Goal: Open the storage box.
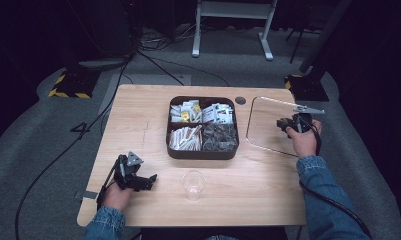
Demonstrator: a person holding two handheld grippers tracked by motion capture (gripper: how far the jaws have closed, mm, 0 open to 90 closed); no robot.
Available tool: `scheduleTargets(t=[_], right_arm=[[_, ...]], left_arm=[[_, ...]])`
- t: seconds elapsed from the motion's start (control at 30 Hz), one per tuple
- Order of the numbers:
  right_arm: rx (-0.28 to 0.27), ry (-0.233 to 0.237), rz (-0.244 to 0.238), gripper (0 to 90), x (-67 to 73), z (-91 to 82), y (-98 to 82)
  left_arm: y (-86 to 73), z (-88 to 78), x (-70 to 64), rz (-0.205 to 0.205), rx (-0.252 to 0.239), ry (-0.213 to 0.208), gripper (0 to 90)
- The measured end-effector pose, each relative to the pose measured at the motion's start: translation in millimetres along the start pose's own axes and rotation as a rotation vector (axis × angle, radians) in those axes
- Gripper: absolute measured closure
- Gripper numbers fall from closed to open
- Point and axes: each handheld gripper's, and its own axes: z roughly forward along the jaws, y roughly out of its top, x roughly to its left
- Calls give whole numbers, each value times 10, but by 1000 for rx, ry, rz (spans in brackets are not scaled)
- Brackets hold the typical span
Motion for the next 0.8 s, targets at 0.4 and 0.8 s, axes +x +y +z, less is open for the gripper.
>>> scheduleTargets(t=[0.4,0.8], right_arm=[[35,4,-11,587,20,147,-177],[61,14,-1,587,50,242,-293]], left_arm=[[0,0,-1,-1,0,0,0],[-1,-1,-1,0,0,2,0]])
